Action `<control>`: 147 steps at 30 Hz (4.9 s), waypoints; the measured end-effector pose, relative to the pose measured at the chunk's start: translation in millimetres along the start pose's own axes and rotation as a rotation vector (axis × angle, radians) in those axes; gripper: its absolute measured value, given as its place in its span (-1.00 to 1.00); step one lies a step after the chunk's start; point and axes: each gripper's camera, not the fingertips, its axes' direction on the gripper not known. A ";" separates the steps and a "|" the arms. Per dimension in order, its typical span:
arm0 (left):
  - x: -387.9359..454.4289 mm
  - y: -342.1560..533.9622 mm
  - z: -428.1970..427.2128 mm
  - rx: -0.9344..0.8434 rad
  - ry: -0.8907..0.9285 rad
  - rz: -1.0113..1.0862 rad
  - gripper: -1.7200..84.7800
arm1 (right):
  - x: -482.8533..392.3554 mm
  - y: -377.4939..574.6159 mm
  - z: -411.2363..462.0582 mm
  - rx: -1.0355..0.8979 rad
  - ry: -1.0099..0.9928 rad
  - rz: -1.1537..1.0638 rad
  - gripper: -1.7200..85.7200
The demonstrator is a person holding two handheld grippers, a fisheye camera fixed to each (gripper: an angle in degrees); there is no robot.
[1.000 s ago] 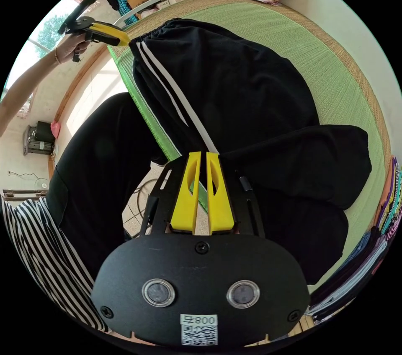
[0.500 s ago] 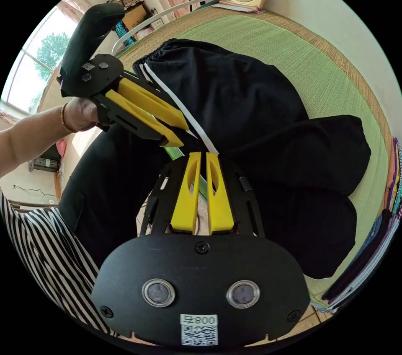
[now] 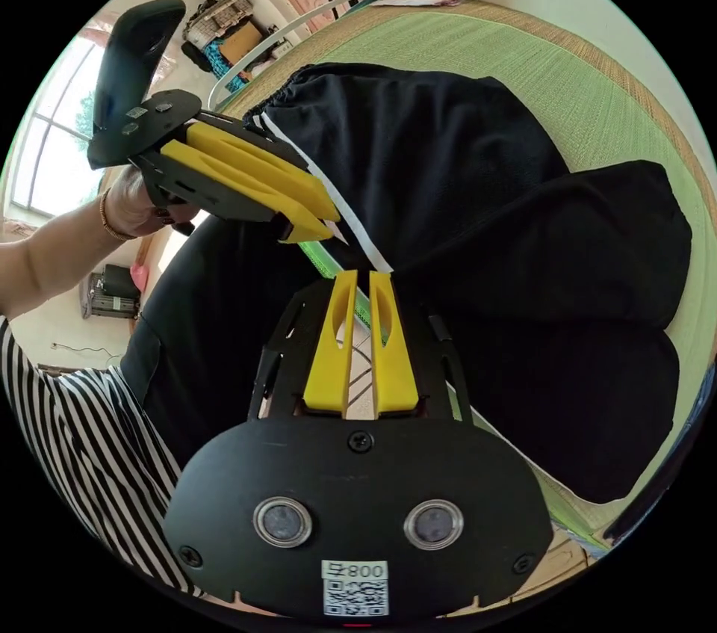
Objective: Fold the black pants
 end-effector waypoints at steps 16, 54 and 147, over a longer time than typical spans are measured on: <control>-58.6 -107.5 73.9 0.024 0.214 -0.212 -0.77 | 168.4 -32.3 -162.7 0.172 0.098 0.400 -0.78; 55.6 -226.1 100.4 0.120 0.194 -0.096 -0.93 | 278.2 44.3 -427.6 0.327 0.107 0.512 -0.93; 268.6 -561.0 153.6 -0.032 -0.004 0.183 -0.85 | 322.5 558.7 -431.1 0.797 -0.151 0.815 -0.96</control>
